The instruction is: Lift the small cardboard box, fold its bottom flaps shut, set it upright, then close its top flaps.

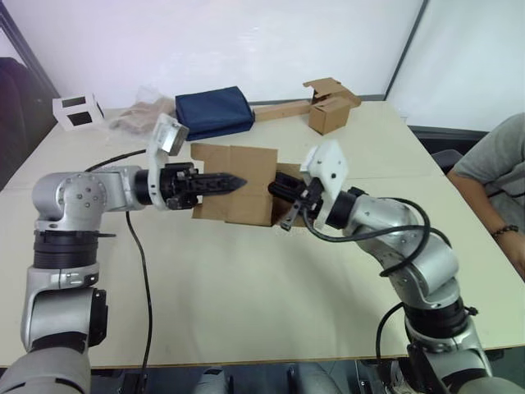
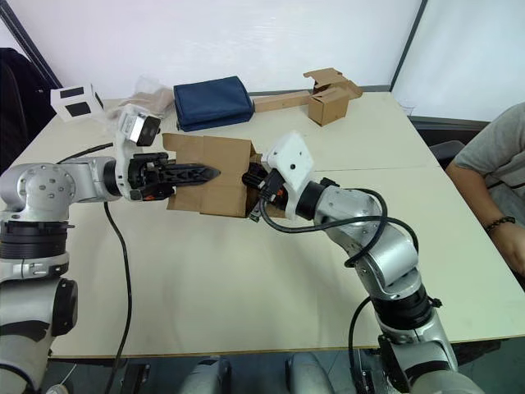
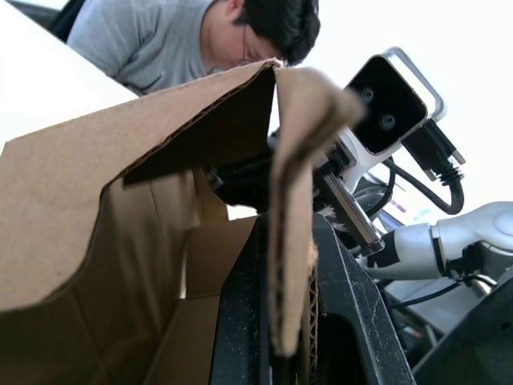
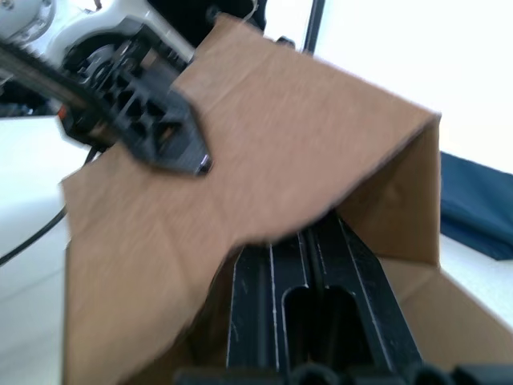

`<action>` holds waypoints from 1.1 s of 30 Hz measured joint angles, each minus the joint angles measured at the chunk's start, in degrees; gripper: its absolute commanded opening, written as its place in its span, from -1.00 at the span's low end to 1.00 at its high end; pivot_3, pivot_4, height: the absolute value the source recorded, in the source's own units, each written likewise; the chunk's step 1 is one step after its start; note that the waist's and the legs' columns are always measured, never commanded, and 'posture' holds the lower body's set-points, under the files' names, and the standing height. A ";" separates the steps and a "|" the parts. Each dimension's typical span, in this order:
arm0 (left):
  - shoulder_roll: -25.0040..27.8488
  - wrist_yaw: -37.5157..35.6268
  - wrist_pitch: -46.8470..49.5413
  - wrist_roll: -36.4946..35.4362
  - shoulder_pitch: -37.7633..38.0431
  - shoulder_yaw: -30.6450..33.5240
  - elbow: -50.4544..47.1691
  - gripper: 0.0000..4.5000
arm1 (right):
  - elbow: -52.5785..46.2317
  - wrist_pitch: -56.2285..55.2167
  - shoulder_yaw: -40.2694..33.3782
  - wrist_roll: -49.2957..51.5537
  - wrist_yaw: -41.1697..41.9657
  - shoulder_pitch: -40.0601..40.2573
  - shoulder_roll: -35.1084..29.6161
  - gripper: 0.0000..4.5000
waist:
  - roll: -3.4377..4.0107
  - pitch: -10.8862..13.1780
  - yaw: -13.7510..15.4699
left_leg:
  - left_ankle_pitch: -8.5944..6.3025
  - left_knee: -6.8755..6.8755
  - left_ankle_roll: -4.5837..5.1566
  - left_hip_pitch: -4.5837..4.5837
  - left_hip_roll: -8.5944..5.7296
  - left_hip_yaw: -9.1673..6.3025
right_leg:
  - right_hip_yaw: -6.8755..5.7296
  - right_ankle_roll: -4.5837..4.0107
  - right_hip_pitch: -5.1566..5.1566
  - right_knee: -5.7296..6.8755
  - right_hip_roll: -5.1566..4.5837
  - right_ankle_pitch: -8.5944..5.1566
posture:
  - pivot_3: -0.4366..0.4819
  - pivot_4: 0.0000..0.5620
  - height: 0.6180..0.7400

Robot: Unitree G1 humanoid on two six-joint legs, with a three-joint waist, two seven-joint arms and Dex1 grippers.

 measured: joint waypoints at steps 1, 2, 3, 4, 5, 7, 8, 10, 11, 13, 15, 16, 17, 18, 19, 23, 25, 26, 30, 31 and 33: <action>-0.05 0.18 -0.77 0.51 0.00 -0.02 0.56 -0.97 | -0.26 0.23 -0.96 0.49 0.39 0.51 -0.80 -1.00 | 0.00 0.00 0.04 | 0.00 0.00 0.00 0.00 0.00 0.00 | 0.00 0.00 0.00 0.00 0.00 0.00 | -0.05 -0.47 1.00; -0.17 0.25 -1.16 0.93 -0.01 -0.02 1.02 -0.97 | -0.46 0.56 -1.87 0.97 0.62 0.91 -1.50 -1.00 | 0.00 0.00 0.13 | 0.00 0.00 0.00 0.00 0.00 0.00 | 0.00 0.00 0.00 0.00 0.00 0.00 | -0.05 -0.47 1.00; -0.24 0.29 -1.57 1.24 0.00 -0.02 1.35 -0.97 | -0.61 0.96 -2.75 1.25 0.78 1.14 -2.18 -1.00 | 0.00 0.00 0.18 | 0.00 0.00 0.01 0.00 -0.01 0.01 | 0.00 0.00 0.00 0.00 0.00 0.00 | -0.05 -0.47 1.00; -0.32 0.30 -1.90 1.35 0.00 -0.03 1.53 -0.97 | -0.65 1.35 -3.96 1.69 0.82 1.38 -2.79 -1.00 | 0.00 0.00 0.21 | 0.00 0.00 0.01 0.00 0.00 0.01 | 0.00 0.00 0.00 0.00 0.00 0.00 | -0.05 -0.47 1.00; -0.32 0.30 -1.96 1.49 0.00 -0.02 1.54 -0.97 | -0.66 1.51 -4.74 1.99 0.81 1.50 -3.07 -1.00 | 0.00 0.00 0.21 | 0.00 0.00 0.01 0.00 -0.01 0.01 | 0.01 0.00 0.00 0.00 0.00 0.00 | -0.05 -0.47 1.00; -0.60 0.30 -2.07 1.66 -0.14 -0.04 1.67 -0.97 | -1.14 2.58 -6.85 3.58 0.69 2.46 -3.30 -1.00 | 0.00 0.00 0.23 | -0.01 -0.01 0.01 0.00 0.00 0.00 | 0.00 0.00 0.00 0.00 0.01 0.00 | -0.05 -0.47 1.00; -0.73 0.31 -2.18 1.73 -0.24 -0.05 1.99 -0.97 | -1.73 3.73 -8.88 5.00 0.54 3.75 -3.93 -1.00 | 0.00 0.00 0.33 | 0.00 -0.01 0.01 -0.01 0.00 0.00 | 0.00 0.00 0.00 0.00 0.00 0.00 | -0.05 -0.47 1.00; -0.75 0.35 -2.49 1.96 -0.33 -0.01 2.58 -0.97 | -2.68 5.64 -12.93 7.20 0.29 6.73 -5.68 -1.00 | -0.01 0.00 0.51 | 0.00 0.00 0.01 -0.01 -0.01 0.00 | 0.00 0.00 0.02 -0.03 -0.02 0.00 | -0.05 -0.47 1.00; -0.73 0.35 -2.76 2.05 -0.35 0.03 2.73 -0.97 | -3.24 6.33 -14.38 7.90 0.27 8.25 -6.52 -1.00 | -0.01 0.00 0.55 | -0.01 0.00 0.01 -0.01 -0.02 0.01 | -0.01 0.00 0.04 -0.03 -0.02 0.00 | -0.05 -0.47 1.00; -0.73 0.39 -3.19 2.29 -0.53 0.12 3.19 -0.97 | -3.91 7.93 -16.42 9.11 0.27 12.12 -7.93 -1.00 | -0.01 0.00 0.40 | 0.00 0.01 0.01 0.00 -0.02 0.01 | 0.00 0.00 0.04 -0.01 -0.01 0.00 | -0.05 -0.47 1.00; -0.89 0.40 -3.26 2.30 -0.77 0.11 3.43 -0.97 | -4.54 8.48 -16.59 9.96 0.28 14.50 -8.20 -1.00 | -0.01 0.00 0.16 | -0.01 -0.01 0.02 0.03 0.00 0.01 | 0.02 0.00 0.03 0.01 0.04 0.00 | -0.05 -0.47 1.00; -1.19 0.40 -3.33 2.31 -0.94 0.09 3.44 -0.97 | -4.98 8.61 -16.49 10.27 0.21 16.04 -8.20 -1.00 | 0.00 0.00 0.10 | -0.01 -0.02 0.02 0.04 0.00 0.01 | 0.02 0.00 0.02 0.01 0.04 0.00 | -0.05 -0.47 1.00; -1.26 0.40 -3.38 2.31 -0.98 0.09 3.46 -0.97 | -5.13 8.66 -16.28 10.42 0.15 16.79 -8.17 -1.00 | 0.00 0.00 0.05 | -0.01 -0.03 0.02 0.03 0.00 0.01 | 0.02 0.00 0.02 0.01 0.04 0.00 | -0.05 -0.47 1.00; -1.30 0.39 -3.40 2.31 -0.98 0.09 3.48 -0.97 | -5.18 8.66 -16.18 10.45 0.09 17.09 -8.16 -1.00 | 0.00 0.00 0.03 | -0.01 -0.03 0.02 0.04 0.00 0.01 | 0.02 0.00 0.02 0.01 0.04 0.00 | -0.05 -0.47 1.00; -1.32 0.39 -3.43 2.31 -0.98 0.10 3.50 -0.97 | -5.25 8.64 -15.97 10.53 -0.14 17.37 -8.07 -1.00 | 0.00 0.00 0.06 | -0.01 -0.02 0.02 0.03 0.00 0.01 | 0.02 0.00 0.02 0.00 0.04 0.00 | -0.05 -0.47 1.00; -1.50 0.39 -3.43 2.31 -1.08 0.09 3.61 -0.97 | -5.12 8.17 -14.44 10.86 -1.86 16.98 -4.79 -1.00 | 0.00 0.00 0.20 | -0.01 -0.01 0.01 0.03 0.00 0.01 | 0.02 0.00 0.02 0.01 0.04 0.00 | -0.05 -0.47 1.00; -1.62 0.37 -3.43 2.31 -1.37 0.07 3.61 -0.97 | -4.76 7.70 -11.91 10.83 -2.80 15.05 -2.32 -1.00 | 0.00 0.00 0.16 | -0.01 -0.01 0.01 0.03 0.00 0.01 | 0.02 0.00 0.02 0.00 0.03 0.00 | -0.05 -0.47 1.00; -1.67 0.34 -3.43 2.30 -1.52 0.05 3.61 -0.97 | -4.59 7.47 -10.73 10.84 -3.00 13.79 -1.48 -1.00 | 0.00 0.01 0.19 | -0.01 -0.02 0.01 0.03 0.00 0.01 | 0.02 0.00 0.02 0.01 0.03 0.00 | -0.05 -0.47 1.00; -1.67 0.31 -3.39 2.30 -1.66 0.05 3.64 -0.97 | -4.00 7.33 -8.37 10.80 -3.50 11.52 -0.15 -1.00 | 0.00 0.00 0.34 | 0.00 -0.01 0.00 0.02 -0.01 0.00 | 0.01 0.00 0.02 -0.01 0.00 0.00 | -0.05 -0.47 1.00; -1.67 0.29 -3.36 2.30 -1.67 0.05 3.65 -0.97 | -3.87 7.33 -7.42 10.81 -3.50 10.68 0.20 -1.00 | 0.00 0.00 0.33 | 0.00 -0.01 0.00 0.02 -0.01 0.00 | 0.01 0.00 0.02 -0.01 0.01 0.00 | -0.05 -0.47 1.00; -1.82 0.27 -3.30 2.29 -1.78 0.04 3.66 -0.97 | -3.73 7.41 -6.38 11.08 -3.50 8.84 1.46 -1.00 | 0.00 0.00 0.27 | 0.00 -0.01 0.00 0.02 -0.01 0.00 | 0.01 0.00 0.02 0.00 0.02 0.00 | -0.05 -0.47 1.00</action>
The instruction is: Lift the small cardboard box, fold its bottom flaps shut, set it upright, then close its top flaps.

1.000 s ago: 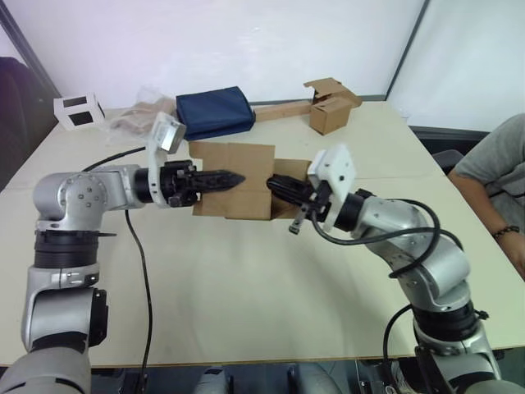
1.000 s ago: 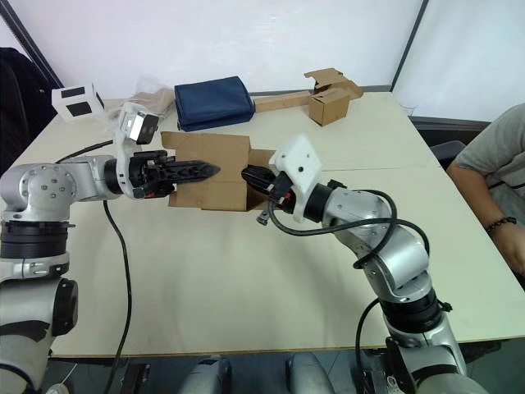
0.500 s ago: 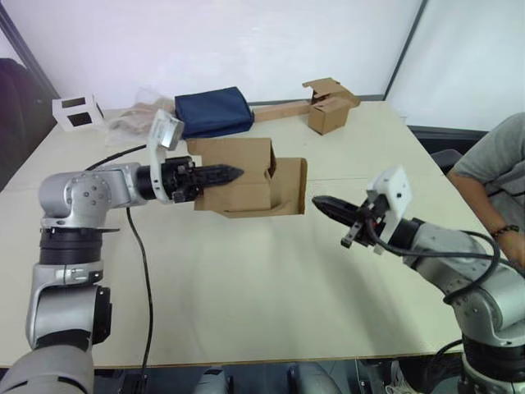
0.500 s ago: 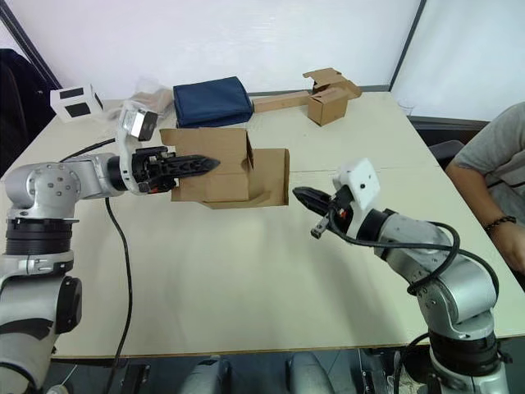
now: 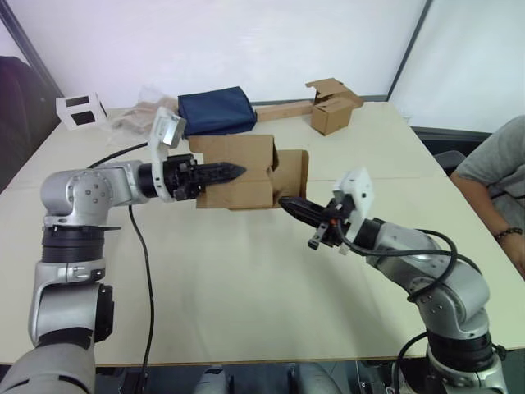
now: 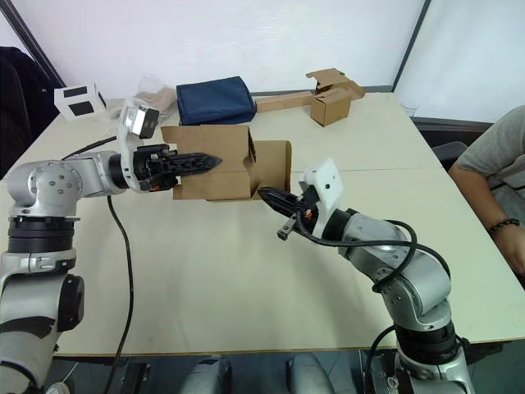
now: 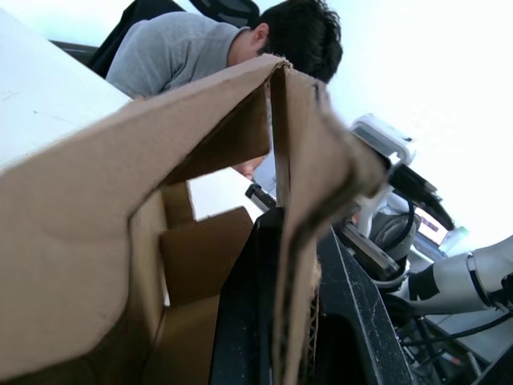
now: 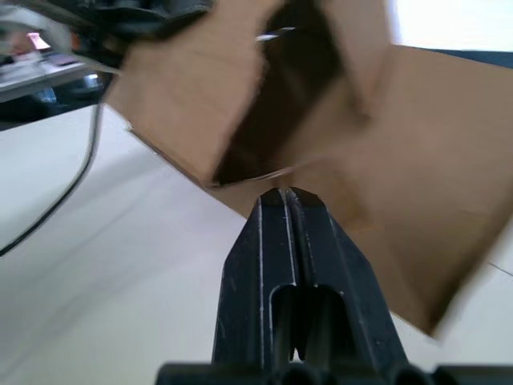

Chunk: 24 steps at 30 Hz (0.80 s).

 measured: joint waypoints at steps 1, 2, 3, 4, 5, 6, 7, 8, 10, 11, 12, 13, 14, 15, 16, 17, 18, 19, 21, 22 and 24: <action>-0.14 0.00 0.01 -0.01 -0.07 0.00 0.01 -0.97 | 0.02 0.00 0.13 0.20 0.00 -0.66 0.50 -1.00 | 0.00 0.00 -0.01 | 0.00 0.00 0.00 0.00 0.00 0.00 | 0.00 0.00 0.00 0.00 0.00 0.00 | -0.05 -0.47 1.00; -0.29 -0.08 0.02 -0.05 -0.20 0.00 0.01 -0.97 | 0.05 0.04 0.20 0.64 -0.04 -1.27 0.82 -1.00 | 0.00 0.00 -0.02 | 0.00 0.00 0.00 0.00 0.00 0.00 | 0.00 0.00 0.00 0.00 0.00 0.00 | -0.05 -0.47 1.00; -0.30 -0.12 0.02 -0.07 -0.26 0.04 0.02 -0.97 | 0.16 0.18 0.19 1.06 -0.16 -1.66 1.04 -1.00 | 0.00 0.00 0.00 | 0.00 0.00 0.00 0.00 0.00 0.00 | 0.00 0.00 0.00 -0.01 0.00 0.00 | -0.05 -0.47 1.00; -0.30 -0.14 0.03 -0.08 -0.36 0.04 0.03 -0.97 | 0.25 0.25 0.19 1.15 -0.21 -1.76 1.24 -1.00 | 0.00 0.00 0.03 | 0.00 0.00 0.00 -0.01 0.00 0.00 | 0.00 0.00 0.00 -0.01 0.00 0.00 | -0.05 -0.47 1.00; -0.33 -0.14 0.06 -0.11 -0.50 0.05 0.03 -0.97 | 0.38 0.35 0.19 1.35 -0.23 -1.76 1.34 -1.00 | 0.00 0.00 0.05 | 0.00 0.00 0.00 -0.01 0.00 0.00 | 0.00 0.00 0.00 -0.01 -0.01 0.00 | -0.05 -0.47 1.00; -0.38 -0.14 0.10 -0.13 -0.57 0.06 0.03 -0.97 | 0.43 0.37 0.19 1.50 -0.23 -1.76 1.33 -1.00 | 0.00 0.00 0.04 | 0.00 0.00 0.00 -0.01 0.00 0.00 | 0.00 0.00 0.00 -0.01 -0.01 0.00 | -0.05 -0.47 1.00; -0.45 -0.13 0.13 -0.14 -0.58 0.07 0.02 -0.97 | 0.48 0.37 0.19 1.54 -0.23 -1.76 1.33 -1.00 | 0.00 0.00 0.02 | 0.00 0.00 0.00 -0.01 0.00 0.00 | 0.00 0.00 0.00 -0.01 0.00 0.00 | -0.05 -0.47 1.00; -0.60 -0.11 0.17 -0.14 -0.58 0.08 0.03 -0.97 | 0.54 0.37 0.19 1.55 -0.22 -1.76 1.28 -1.00 | 0.00 0.00 0.00 | 0.00 0.00 0.00 -0.01 0.00 0.00 | 0.00 0.00 0.00 0.00 0.00 0.00 | -0.05 -0.47 1.00; -0.98 -0.03 0.17 -0.15 -0.57 0.08 0.02 -0.97 | 0.60 0.37 0.14 1.59 -0.19 -1.73 0.71 -1.00 | 0.00 0.00 -0.02 | 0.00 0.00 0.00 0.00 0.00 0.00 | 0.00 0.00 0.00 0.00 0.00 0.00 | -0.05 -0.47 1.00; -0.99 -0.02 0.17 -0.15 -0.57 0.08 0.02 -0.97 | 0.60 0.37 0.10 1.60 -0.17 -1.70 0.45 -1.00 | 0.00 0.00 -0.01 | 0.00 0.00 0.00 0.00 0.00 0.00 | 0.00 0.00 0.00 0.00 -0.01 0.00 | -0.05 -0.47 1.00; -1.03 0.04 0.17 -0.15 -0.58 0.09 0.00 -0.97 | 0.59 0.38 -0.54 1.85 -0.13 -1.37 -0.10 -1.00 | 0.00 0.00 0.02 | 0.00 0.00 0.00 0.00 0.00 0.00 | 0.00 0.00 0.00 -0.01 -0.01 0.00 | -0.05 -0.47 1.00; -1.03 0.08 0.17 -0.15 -0.56 0.12 -0.01 -0.97 | 0.59 0.38 -1.23 2.10 -0.11 -1.06 -0.63 -1.00 | 0.00 0.00 0.07 | 0.00 0.00 0.00 -0.01 0.00 0.00 | -0.01 0.00 0.00 -0.01 -0.01 0.00 | -0.05 -0.47 1.00; -1.04 0.13 0.17 -0.16 -0.56 0.17 -0.03 -0.97 | 0.61 0.42 -2.23 2.43 -0.18 -0.70 -1.11 -1.00 | 0.00 0.00 0.09 | 0.00 0.00 0.00 -0.01 0.00 0.00 | -0.01 0.00 0.00 -0.01 -0.01 0.00 | -0.05 -0.47 1.00; -1.04 0.24 0.18 -0.20 -0.54 0.28 -0.09 -0.97 | 0.70 0.48 -4.61 3.50 -0.35 0.23 -1.41 -1.00 | 0.00 0.00 0.13 | 0.00 0.00 0.00 -0.01 0.00 0.00 | -0.01 0.00 0.01 -0.01 -0.02 0.00 | -0.05 -0.47 1.00; -1.05 0.48 0.18 -0.31 -0.51 0.43 -0.16 -0.97 | 1.00 0.65 -7.44 5.06 -0.86 1.06 -1.48 -1.00 | 0.00 0.00 0.11 | 0.00 0.00 0.00 -0.01 0.00 0.00 | -0.01 0.00 0.01 -0.01 -0.02 0.00 | -0.05 -0.47 1.00; -1.05 0.60 0.19 -0.47 -0.45 0.52 -0.24 -0.97 | 1.31 0.77 -9.33 6.30 -1.24 1.41 -1.48 -1.00 | 0.00 0.00 0.08 | 0.00 0.00 0.01 -0.01 0.00 0.00 | -0.01 0.00 0.01 -0.01 -0.02 0.00 | -0.05 -0.47 1.00; -1.05 0.72 0.20 -0.71 -0.41 0.58 -0.31 -0.97 | 1.94 0.89 -11.87 8.14 -1.84 1.63 -1.37 -1.00 | 0.00 0.00 0.08 | 0.00 0.00 0.01 -0.01 0.00 0.00 | -0.01 0.00 0.01 0.00 -0.01 0.00 | -0.05 -0.47 1.00; -1.05 0.82 0.21 -0.86 -0.39 0.59 -0.42 -0.97 | 2.50 1.19 -13.95 10.24 -2.47 1.84 -1.26 -1.00 | 0.00 0.00 0.06 | 0.00 -0.01 0.01 -0.01 0.00 0.00 | -0.01 0.00 0.01 0.00 -0.01 0.00 | -0.05 -0.47 1.00; -1.05 1.05 0.21 -1.26 -0.30 0.60 -0.69 -1.00 | 4.17 2.10 -18.24 15.72 -3.84 2.38 -0.96 -0.78 | 0.00 0.00 0.00 | 0.00 -0.01 0.01 -0.01 0.00 0.00 | 0.00 0.00 0.01 0.00 -0.01 0.00 | -0.05 -0.47 1.00; -1.05 1.08 0.21 -1.34 -0.22 0.60 -0.90 -1.00 | 5.12 2.34 -19.75 17.65 -4.47 2.44 -0.37 -0.68 | 0.00 0.00 -0.07 | 0.00 -0.01 0.01 0.00 0.01 0.00 | 0.00 0.00 0.01 0.00 0.00 0.00 | -0.05 -0.47 1.00; -1.06 1.19 0.21 -1.51 -0.11 0.60 -1.01 -1.00 | 7.68 2.58 -22.04 22.10 -5.86 2.53 1.24 -0.28 | 0.00 0.00 -0.11 | 0.00 -0.02 0.01 0.01 0.01 0.00 | 0.00 0.00 0.01 0.01 0.01 0.00 | -0.05 -0.47 1.00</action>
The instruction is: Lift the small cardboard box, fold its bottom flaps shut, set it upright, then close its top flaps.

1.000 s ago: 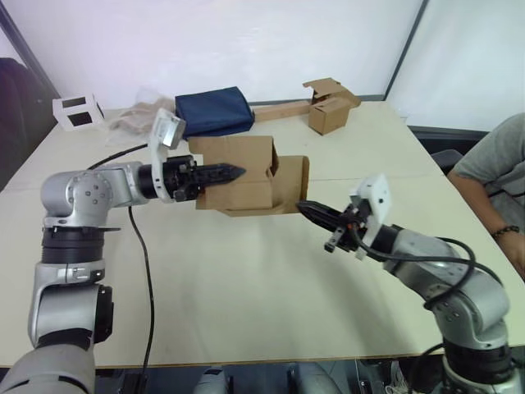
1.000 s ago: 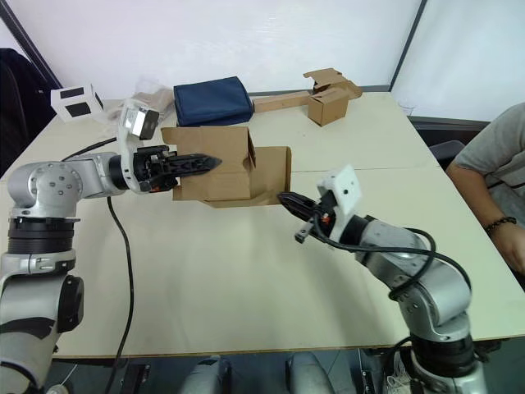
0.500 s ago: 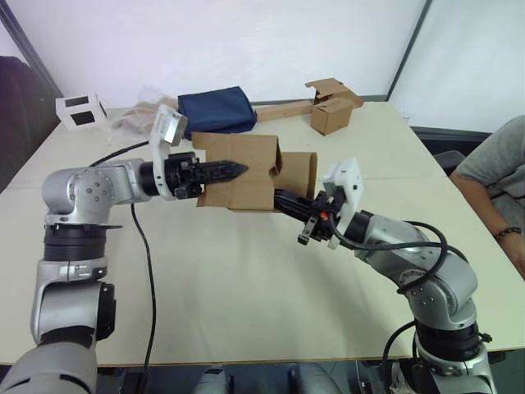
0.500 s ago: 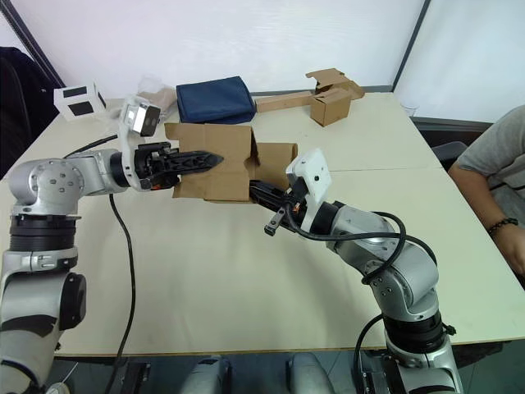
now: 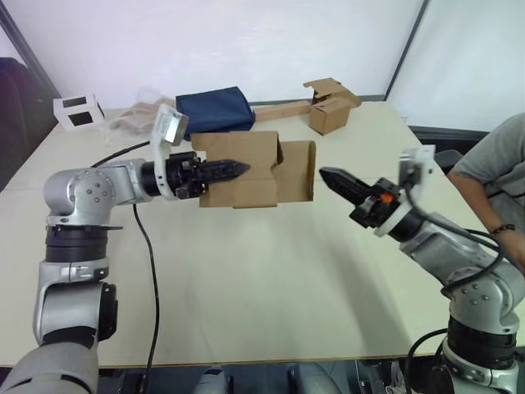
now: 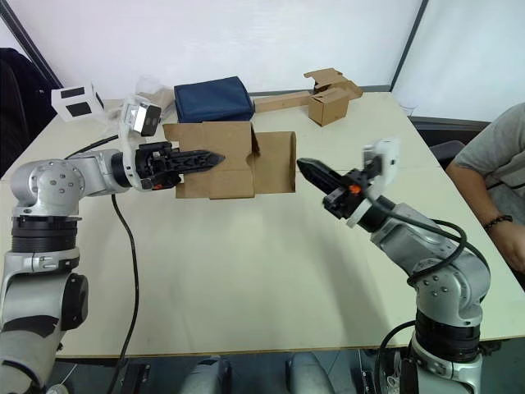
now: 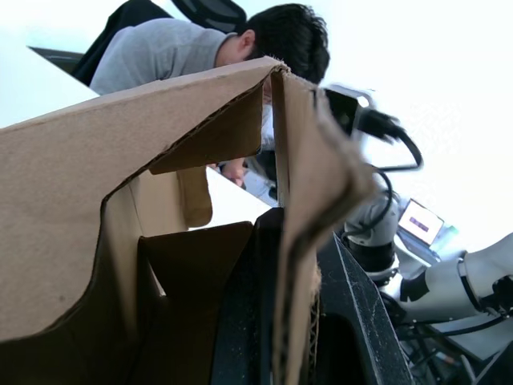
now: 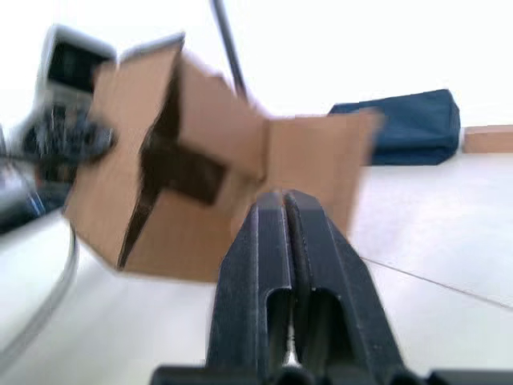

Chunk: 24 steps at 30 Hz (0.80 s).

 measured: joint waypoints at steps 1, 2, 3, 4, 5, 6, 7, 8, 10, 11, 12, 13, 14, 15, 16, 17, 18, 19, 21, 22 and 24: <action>-0.01 0.06 0.00 -0.23 0.05 0.00 -0.01 -1.00 | 2.06 -0.19 -1.12 2.31 -0.53 -0.03 1.36 -0.10 | 0.00 0.00 0.01 | 0.00 0.00 0.00 0.00 0.00 0.00 | 0.00 0.00 0.00 0.00 0.00 0.00 | -0.05 -0.47 1.00; -0.07 0.10 -0.01 -0.38 0.04 0.02 -0.04 -1.00 | 4.01 -0.81 -1.79 3.41 -0.79 -0.07 2.70 0.06 | 0.00 0.00 0.01 | 0.00 0.01 0.00 0.00 0.00 0.00 | 0.00 0.00 0.01 -0.01 0.00 0.00 | -0.05 -0.47 1.00; -0.17 0.13 -0.02 -0.49 0.05 0.02 -0.06 -1.00 | 6.24 -1.53 -2.22 4.17 -1.09 -0.08 3.91 0.24 | 0.00 0.00 0.02 | 0.00 0.01 0.00 0.00 0.00 0.02 | 0.01 0.00 0.01 0.00 -0.01 0.00 | -0.05 -0.47 1.00; -0.27 0.22 -0.03 -0.59 0.04 0.02 -0.06 -1.00 | 8.86 -2.21 -2.47 4.70 -1.21 -0.19 5.11 0.41 | 0.00 0.00 0.01 | 0.00 0.01 0.00 0.00 0.00 0.03 | 0.01 0.00 0.00 0.00 -0.01 0.00 | -0.05 -0.47 1.00; -0.48 0.41 -0.04 -0.82 0.04 0.03 -0.06 -1.00 | 11.98 -2.81 -2.81 5.60 -1.30 -0.42 6.66 0.55 | 0.01 0.00 0.01 | 0.00 0.01 0.00 0.00 0.00 0.03 | 0.01 0.00 0.00 0.00 -0.01 0.00 | -0.05 -0.47 1.00; -0.65 0.50 -0.05 -0.88 0.04 0.03 -0.06 -1.00 | 13.86 -3.06 -2.83 6.26 -1.31 -0.50 7.60 0.73 | 0.03 0.02 -0.02 | 0.00 0.00 0.00 0.00 0.00 0.03 | 0.01 0.00 -0.01 0.00 -0.01 0.00 | -0.05 -0.47 1.00; -0.76 0.54 -0.06 -0.89 0.04 0.03 -0.06 -1.00 | 14.99 -3.20 -2.80 7.07 -1.27 -0.54 8.37 0.84 | 0.05 0.03 -0.01 | 0.00 -0.01 0.00 0.00 0.00 0.03 | 0.01 0.00 -0.02 0.00 -0.01 0.00 | -0.05 -0.47 1.00; -0.85 0.57 -0.08 -0.90 0.04 0.03 -0.06 -1.00 | 15.75 -3.26 -2.65 7.90 -1.18 -0.66 8.75 0.97 | 0.05 0.03 0.00 | 0.00 -0.02 0.00 -0.01 0.00 0.03 | 0.01 0.00 -0.02 0.00 -0.01 0.00 | -0.05 -0.47 1.00; -0.85 0.68 -0.09 -0.90 0.04 0.03 -0.05 -1.00 | 16.09 -3.62 -2.69 9.37 -1.16 -1.36 9.36 0.97 | 0.05 0.03 -0.04 | 0.00 -0.01 -0.01 -0.01 0.00 0.02 | 0.01 0.00 -0.03 0.00 -0.01 0.00 | -0.05 -0.47 1.00; -0.84 0.72 -0.09 -0.90 0.04 0.03 -0.05 -1.00 | 16.24 -3.78 -2.78 10.71 -1.36 -1.88 10.30 0.97 | 0.05 0.03 -0.06 | 0.01 -0.01 -0.01 0.00 0.00 0.02 | 0.00 0.00 -0.02 0.01 0.00 0.00 | -0.05 -0.47 1.00; -0.85 0.75 -0.10 -0.91 0.04 0.03 -0.05 -1.00 | 16.23 -3.99 -2.82 13.29 -1.72 -2.42 12.38 0.97 | 0.05 0.03 -0.14 | 0.01 -0.01 -0.01 0.00 0.01 0.01 | 0.00 0.00 -0.02 0.03 0.01 0.00 | -0.05 -0.47 1.00; -0.86 0.76 -0.10 -0.91 0.02 0.03 -0.05 -1.00 | 16.23 -3.90 -2.42 15.44 -2.13 -2.51 13.67 0.97 | 0.06 0.02 -0.29 | 0.01 -0.02 -0.01 0.01 0.01 0.00 | 0.00 0.00 -0.03 0.05 0.01 0.00 | -0.05 -0.47 1.00; -0.87 0.78 -0.11 -0.92 0.01 0.03 -0.05 -1.00 | 16.22 -3.82 -1.90 16.99 -2.56 -2.49 14.56 0.97 | 0.06 0.02 -0.46 | 0.01 -0.02 -0.01 0.01 0.01 0.01 | 0.01 0.00 -0.04 0.05 0.01 0.00 | -0.05 -0.47 1.00; -0.87 0.78 -0.11 -0.91 0.01 0.03 -0.05 -1.00 | 16.08 -3.79 -1.48 17.91 -2.97 -2.42 14.93 0.97 | 0.06 0.02 -0.60 | 0.01 -0.02 -0.01 0.00 0.01 0.01 | 0.01 0.00 -0.04 0.04 0.00 0.00 | -0.05 -0.47 1.00; -0.87 0.79 -0.12 -0.91 0.01 0.03 -0.05 -1.00 | 15.69 -3.73 -1.06 18.46 -3.33 -2.31 14.97 0.97 | 0.06 0.02 -0.59 | 0.01 -0.02 -0.01 0.00 0.00 0.01 | 0.01 0.00 -0.04 0.04 -0.01 0.00 | -0.05 -0.47 1.00; -0.86 0.79 -0.16 -0.91 0.01 0.03 -0.04 -1.00 | 14.77 -3.61 -0.29 19.05 -3.60 -1.89 14.93 0.97 | 0.06 0.02 -0.59 | 0.01 -0.02 -0.01 -0.01 0.00 0.01 | 0.00 0.00 -0.04 0.03 -0.01 0.00 | -0.05 -0.47 1.00; -0.86 0.79 -0.19 -0.91 0.01 0.03 -0.03 -1.00 | 13.76 -3.38 0.45 19.56 -3.95 -1.34 14.94 0.97 | 0.06 0.02 -0.61 | 0.01 -0.02 -0.01 -0.01 0.00 0.01 | 0.00 0.00 -0.04 0.03 -0.01 0.00 | -0.05 -0.47 1.00; -0.86 0.80 -0.21 -0.91 0.01 0.03 -0.02 -1.00 | 12.73 -3.06 1.37 20.09 -4.31 -0.62 14.96 0.97 | 0.06 0.02 -0.68 | 0.01 -0.02 -0.01 -0.01 0.00 0.00 | 0.00 0.00 -0.04 0.03 -0.01 0.00 | -0.05 -0.47 1.00; -0.86 0.80 -0.23 -0.92 0.01 0.03 -0.02 -1.00 | 11.58 -2.66 2.67 20.78 -5.00 0.38 14.97 0.97 | 0.06 0.02 -0.88 | 0.01 -0.02 -0.01 -0.01 0.00 0.00 | 0.00 0.00 -0.04 0.04 -0.01 0.00 | -0.05 -0.47 1.00; -0.86 0.80 -0.24 -0.92 0.01 0.03 -0.02 -1.00 | 11.02 -2.66 3.07 21.24 -5.40 0.69 14.96 0.97 | 0.06 0.02 -0.96 | 0.01 -0.02 -0.01 -0.01 0.00 0.00 | 0.00 0.00 -0.04 0.04 -0.01 0.00 | -0.05 -0.47 1.00; -0.86 0.80 -0.32 -0.92 0.01 0.03 -0.02 -1.00 | 9.63 -2.82 3.49 22.73 -6.51 0.79 14.90 0.97 | 0.06 0.02 -1.15 | 0.00 -0.02 -0.01 -0.01 0.00 0.00 | 0.00 0.00 -0.04 0.04 0.00 0.00 | -0.05 -0.47 1.00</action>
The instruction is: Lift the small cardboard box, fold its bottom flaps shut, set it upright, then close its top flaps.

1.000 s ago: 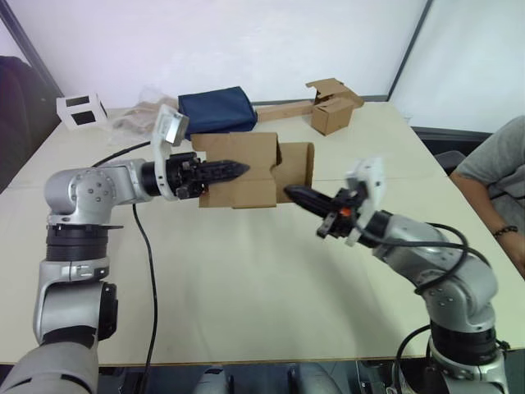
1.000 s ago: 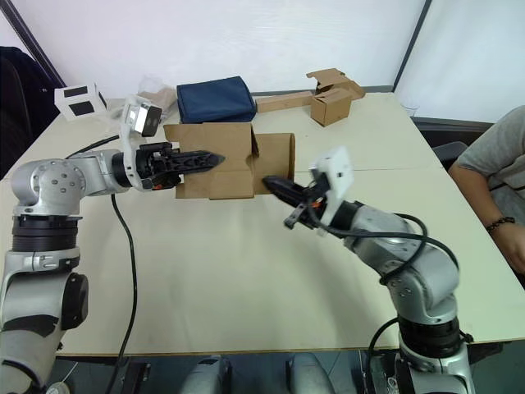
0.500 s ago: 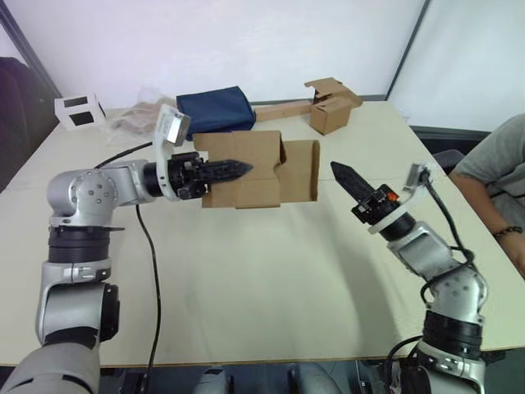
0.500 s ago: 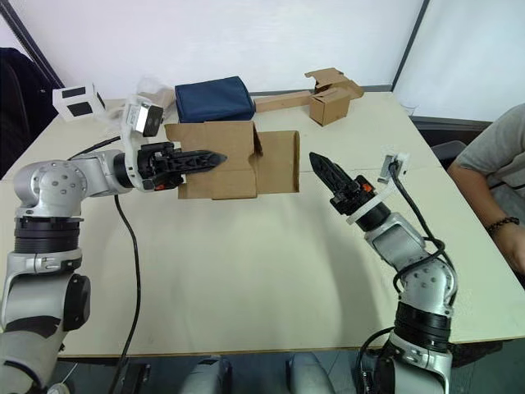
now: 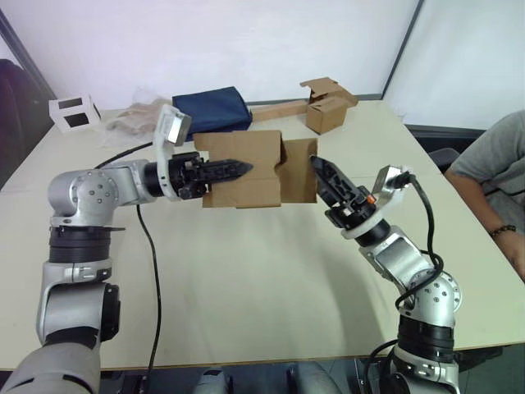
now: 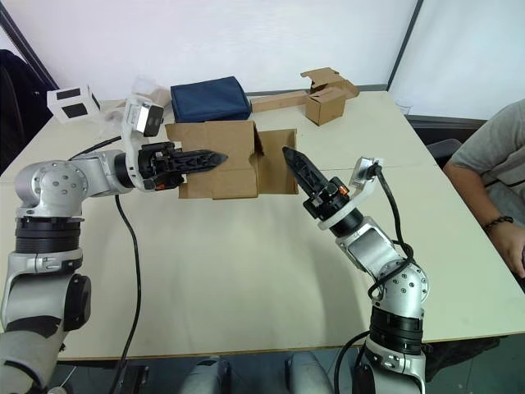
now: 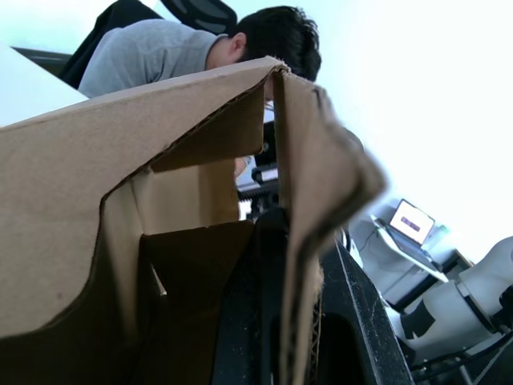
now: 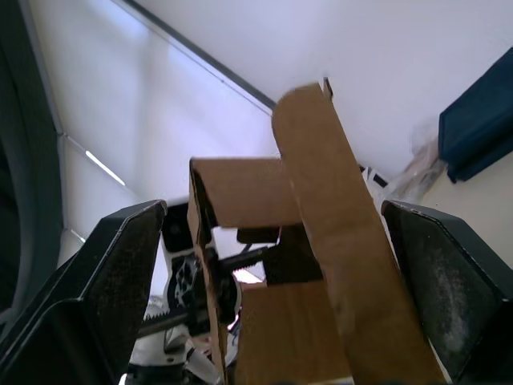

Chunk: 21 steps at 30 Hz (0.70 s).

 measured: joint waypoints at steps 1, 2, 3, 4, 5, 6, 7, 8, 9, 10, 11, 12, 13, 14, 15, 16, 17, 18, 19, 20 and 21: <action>0.00 0.00 -0.01 0.00 0.00 0.00 0.00 -1.00 | -0.48 -0.09 0.07 0.20 -0.27 0.00 -0.02 0.97 | 0.00 0.00 -0.04 | 0.00 -0.01 0.00 0.00 0.00 0.00 | 0.00 0.00 0.00 0.00 0.00 0.00 | -0.05 -0.47 1.00; 0.00 0.00 -0.03 0.00 0.00 0.00 0.00 -1.00 | -1.16 -0.33 0.30 0.76 -0.63 0.01 -0.10 0.97 | 0.00 0.00 -0.07 | 0.00 -0.01 0.00 0.00 0.00 0.00 | 0.00 0.00 0.00 0.00 0.00 0.00 | -0.05 -0.47 1.00; 0.00 0.00 -0.03 0.00 0.00 0.00 0.00 -1.00 | -1.86 -0.63 0.59 1.34 -1.07 0.13 -0.20 0.97 | 0.00 0.00 -0.08 | 0.00 -0.01 0.00 0.00 0.00 0.00 | 0.00 0.00 0.00 -0.01 0.00 0.00 | -0.05 -0.47 1.00; 0.00 0.00 -0.03 0.00 0.01 0.00 -0.01 -1.00 | -2.61 -0.78 0.75 1.86 -1.59 0.30 -0.26 0.97 | 0.00 0.00 -0.07 | 0.00 -0.01 0.00 0.00 0.00 0.00 | 0.00 0.00 -0.01 -0.01 0.00 0.00 | -0.05 -0.47 1.00; 0.00 -0.01 -0.03 -0.01 0.02 -0.01 -0.01 -1.00 | -3.59 -1.10 0.85 2.68 -2.27 0.58 -0.34 0.97 | 0.00 0.00 -0.05 | 0.00 -0.01 0.00 0.00 0.00 0.00 | 0.00 0.00 0.00 -0.01 0.00 0.00 | -0.05 -0.47 1.00; 0.00 -0.01 -0.03 -0.01 0.03 -0.01 -0.01 -1.00 | -4.44 -1.36 0.93 3.55 -2.86 0.90 -0.40 0.97 | 0.00 0.00 -0.04 | 0.00 -0.01 0.00 0.00 0.00 0.00 | 0.00 0.00 0.00 -0.01 0.00 0.00 | -0.05 -0.47 1.00; 0.00 -0.01 -0.03 -0.01 0.06 -0.01 -0.02 -1.00 | -5.19 -1.63 1.03 4.16 -3.38 1.27 -0.43 0.97 | 0.00 0.00 -0.04 | 0.00 -0.01 0.00 0.00 0.00 0.00 | 0.00 0.00 0.00 -0.01 0.00 0.00 | -0.05 -0.47 1.00; 0.00 -0.02 -0.03 -0.01 0.10 -0.01 -0.02 -1.00 | -5.75 -2.02 1.22 4.95 -4.10 1.61 -0.53 0.88 | 0.00 0.00 -0.06 | 0.00 -0.01 0.00 0.00 0.00 0.00 | 0.01 0.00 0.00 -0.01 0.00 0.00 | -0.05 -0.47 1.00; 0.01 -0.04 -0.03 -0.02 0.11 -0.01 -0.02 -1.00 | -5.93 -2.38 1.36 5.34 -4.59 1.81 -0.69 0.71 | 0.00 0.00 -0.06 | 0.00 -0.01 0.00 0.00 0.00 0.00 | 0.01 0.00 0.00 -0.01 0.00 0.00 | -0.05 -0.47 1.00; 0.00 -0.06 -0.03 -0.02 0.11 -0.01 -0.02 -1.00 | -5.99 -2.72 1.64 5.57 -4.95 2.03 -1.04 0.60 | 0.00 0.00 -0.05 | 0.00 -0.01 0.00 0.00 0.00 0.00 | 0.00 0.00 0.00 -0.01 0.00 0.00 | -0.05 -0.47 1.00; 0.01 -0.06 -0.03 -0.01 0.11 -0.01 -0.02 -1.00 | -6.05 -2.86 1.83 5.60 -5.21 2.23 -1.31 0.44 | 0.00 0.00 -0.05 | 0.00 -0.01 0.00 0.00 0.00 0.00 | 0.00 0.00 0.00 -0.01 0.00 0.00 | -0.05 -0.47 1.00; 0.01 -0.06 -0.03 -0.02 0.12 -0.01 -0.02 -1.00 | -6.10 -3.16 2.07 5.64 -5.45 2.59 -1.70 0.28 | 0.00 0.00 -0.05 | 0.00 -0.01 0.00 0.00 0.00 0.00 | 0.01 0.00 0.00 -0.02 0.00 0.00 | -0.05 -0.47 1.00; 0.01 -0.06 -0.03 -0.02 0.12 -0.01 -0.02 -1.00 | -6.20 -3.36 2.30 5.64 -5.57 2.86 -2.00 0.13 | 0.00 0.00 -0.05 | 0.00 -0.01 0.00 0.00 0.00 0.00 | 0.01 0.00 0.00 -0.02 0.00 0.00 | -0.05 -0.47 1.00; 0.01 -0.06 -0.02 -0.02 0.17 -0.01 -0.04 -1.00 | -6.37 -3.51 2.73 5.57 -5.70 3.16 -2.32 0.13 | 0.00 0.00 -0.05 | 0.00 -0.01 0.00 0.00 0.00 0.00 | 0.01 0.00 0.00 -0.02 0.00 0.00 | -0.05 -0.47 1.00; 0.00 -0.06 -0.02 -0.02 0.25 -0.01 -0.12 -1.00 | -6.45 -3.54 3.16 5.51 -5.70 3.33 -2.49 0.13 | 0.00 0.00 -0.06 | 0.00 -0.01 0.00 0.00 0.00 0.00 | 0.01 0.00 0.00 -0.02 0.01 0.00 | -0.05 -0.47 1.00; 0.00 -0.06 -0.02 -0.02 0.34 -0.01 -0.25 -1.00 | -6.50 -3.63 3.73 5.31 -5.69 3.45 -2.64 0.13 | 0.00 0.00 -0.07 | 0.00 -0.01 0.00 0.00 0.00 0.00 | 0.01 0.00 0.00 -0.02 0.01 0.00 | -0.05 -0.47 1.00; 0.00 -0.06 -0.02 -0.02 0.37 -0.01 -0.28 -1.00 | -6.51 -3.85 4.26 4.94 -5.68 3.50 -2.70 0.00 | 0.00 0.00 -0.07 | 0.00 -0.01 0.00 0.00 0.00 0.00 | 0.01 0.00 0.00 -0.02 0.01 0.00 | -0.05 -0.47 1.00; 0.00 -0.05 -0.01 -0.02 0.37 -0.01 -0.28 -1.00 | -6.51 -4.10 4.61 4.54 -5.64 3.53 -2.71 -0.09 | 0.00 0.00 -0.07 | 0.00 -0.01 0.00 0.00 0.00 0.00 | 0.01 0.00 0.00 -0.02 0.01 0.00 | -0.05 -0.47 1.00; 0.01 -0.05 -0.01 -0.02 0.37 -0.01 -0.28 -1.00 | -6.51 -4.40 4.83 4.26 -5.59 3.58 -2.80 -0.18 | 0.00 0.00 -0.06 | 0.00 -0.01 0.00 0.00 0.00 0.00 | 0.01 0.00 0.00 -0.02 0.01 0.00 | -0.05 -0.47 1.00; 0.01 -0.05 -0.01 -0.02 0.37 -0.01 -0.28 -1.00 | -6.51 -4.69 5.00 3.94 -5.56 3.61 -2.89 -0.38 | 0.00 0.00 -0.04 | 0.00 -0.01 0.00 0.00 0.00 0.00 | 0.01 0.00 0.00 -0.02 0.01 0.00 | -0.05 -0.47 1.00; 0.01 -0.05 -0.01 -0.02 0.38 -0.01 -0.28 -1.00 | -6.51 -4.97 5.29 3.42 -5.31 3.71 -3.21 -0.55 | 0.00 0.00 0.00 | 0.00 -0.01 0.00 0.00 0.00 0.00 | 0.01 0.00 0.00 -0.02 0.00 0.00 | -0.05 -0.47 1.00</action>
